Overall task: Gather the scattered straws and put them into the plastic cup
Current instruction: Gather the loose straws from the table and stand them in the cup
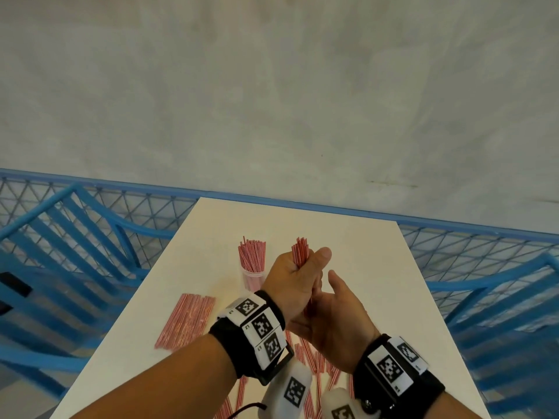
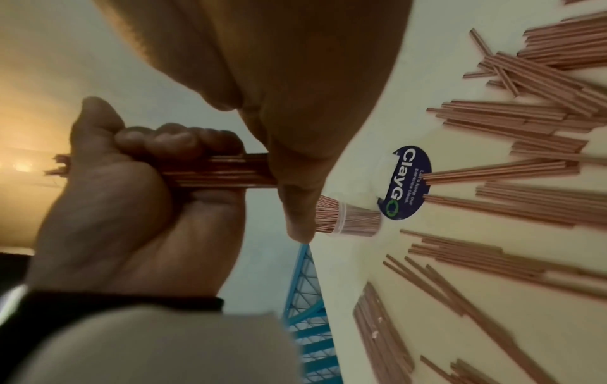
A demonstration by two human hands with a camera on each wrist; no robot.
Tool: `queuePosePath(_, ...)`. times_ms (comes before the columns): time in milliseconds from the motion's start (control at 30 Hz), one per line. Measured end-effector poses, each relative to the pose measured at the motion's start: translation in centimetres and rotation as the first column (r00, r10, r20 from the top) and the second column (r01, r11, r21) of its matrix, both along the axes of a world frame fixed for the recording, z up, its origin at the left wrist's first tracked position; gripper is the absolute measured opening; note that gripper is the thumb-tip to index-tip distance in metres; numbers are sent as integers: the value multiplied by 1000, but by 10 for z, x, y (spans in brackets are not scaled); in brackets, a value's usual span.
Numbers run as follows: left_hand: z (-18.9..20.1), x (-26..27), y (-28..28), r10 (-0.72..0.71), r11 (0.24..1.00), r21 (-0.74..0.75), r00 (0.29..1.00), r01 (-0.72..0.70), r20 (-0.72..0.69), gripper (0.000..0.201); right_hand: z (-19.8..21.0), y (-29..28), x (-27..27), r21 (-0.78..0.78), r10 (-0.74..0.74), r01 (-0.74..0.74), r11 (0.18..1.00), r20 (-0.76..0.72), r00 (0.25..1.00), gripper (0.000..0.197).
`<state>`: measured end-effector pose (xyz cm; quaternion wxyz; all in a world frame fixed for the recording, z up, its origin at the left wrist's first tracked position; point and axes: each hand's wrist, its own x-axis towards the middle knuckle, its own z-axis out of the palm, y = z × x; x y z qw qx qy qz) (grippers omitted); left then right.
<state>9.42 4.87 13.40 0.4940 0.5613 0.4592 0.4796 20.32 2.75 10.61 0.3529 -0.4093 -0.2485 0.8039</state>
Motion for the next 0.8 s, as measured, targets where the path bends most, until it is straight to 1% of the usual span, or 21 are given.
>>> queuePosePath(100,-3,-1,1,-7,1000,12,1000,7,-2,53,-3,-1,1,-1,32,-32,999,3,999,82)
queuePosePath(167,-5,0,1,-4,1000,13,1000,4,-18,53,1,-2,-2,3,24,-24,1000,-33,999,76)
queuePosePath(233,-5,0,0,-9,1000,8,999,9,-40,53,2,-1,-3,16,29,-28,999,-20,999,74)
queuePosePath(300,-2,-2,0,-38,999,7,999,39,-32,52,-2,1,2,14,28,-29,999,71,997,78)
queuePosePath(367,1,-8,0,-72,997,32,996,74,-53,56,-6,6,11,10,-12,11,1000,163,986,78)
queuePosePath(433,-1,-16,1,-97,993,60,991,103,-95,60,-1,10,23,84,-106,86,993,264,959,71)
queuePosePath(467,-4,-20,2,-104,992,63,986,113,-133,58,6,13,28,169,-150,100,980,315,937,67)
queuePosePath(500,-8,-24,2,-110,991,56,976,123,-189,54,18,14,32,284,-188,79,956,381,905,63)
queuePosePath(533,-13,-27,2,-117,990,42,958,133,-261,50,32,14,34,408,-228,21,913,466,855,60)
queuePosePath(567,-17,-29,1,-127,989,26,934,144,-334,48,46,14,34,522,-270,-75,850,553,788,58)
queuePosePath(600,-22,-31,1,-139,988,9,908,155,-395,48,59,13,32,600,-304,-204,774,633,712,58)
queuePosePath(633,-25,-32,1,-148,987,-6,889,161,-434,47,69,12,29,629,-324,-343,698,705,631,60)
queuePosePath(667,-29,-32,1,-154,986,-14,873,166,-462,47,76,10,24,612,-331,-481,628,769,546,59)
queuePosePath(700,-30,-32,0,-163,985,-21,868,174,-468,47,80,9,18,555,-322,-600,576,829,458,58)
queuePosePath(733,-31,-32,1,-179,982,-25,871,189,-458,45,80,6,11,483,-301,-688,542,875,378,57)
queuePosePath(767,-31,-31,1,-195,978,-26,870,205,-453,41,78,3,3,417,-271,-748,517,908,319,57)
queuePosePath(800,-31,-31,1,-201,975,-16,859,220,-472,36,73,1,-2,368,-241,-785,498,929,282,57)
